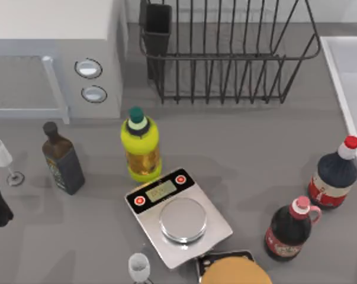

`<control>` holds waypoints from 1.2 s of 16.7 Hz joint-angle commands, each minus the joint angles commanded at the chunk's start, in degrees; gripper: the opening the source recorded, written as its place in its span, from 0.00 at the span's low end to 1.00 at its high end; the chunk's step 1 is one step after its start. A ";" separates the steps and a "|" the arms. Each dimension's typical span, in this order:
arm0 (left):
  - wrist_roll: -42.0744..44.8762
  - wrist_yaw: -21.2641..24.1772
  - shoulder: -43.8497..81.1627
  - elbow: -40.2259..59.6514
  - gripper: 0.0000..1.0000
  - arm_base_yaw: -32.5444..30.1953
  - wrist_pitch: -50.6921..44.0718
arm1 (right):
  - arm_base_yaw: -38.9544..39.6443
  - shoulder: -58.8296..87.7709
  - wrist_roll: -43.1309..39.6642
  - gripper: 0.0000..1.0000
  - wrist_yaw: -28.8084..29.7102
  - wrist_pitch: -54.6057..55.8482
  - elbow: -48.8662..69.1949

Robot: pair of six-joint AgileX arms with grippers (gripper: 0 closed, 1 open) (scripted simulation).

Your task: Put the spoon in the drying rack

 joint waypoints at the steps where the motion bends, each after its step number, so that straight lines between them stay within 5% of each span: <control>1: 0.00 0.00 0.00 0.00 1.00 0.00 0.00 | -0.01 0.09 0.01 1.00 0.00 0.13 -0.10; 11: 0.00 0.00 0.00 0.00 1.00 0.00 0.00 | 0.07 11.04 0.44 1.00 0.00 23.40 -12.25; 17: 0.00 0.00 0.00 0.00 1.00 0.00 0.00 | 0.07 12.40 0.45 1.00 0.00 25.91 -13.68; 20: 0.00 0.00 0.00 0.00 1.00 0.00 0.00 | 0.07 12.40 0.45 0.77 0.00 25.91 -13.68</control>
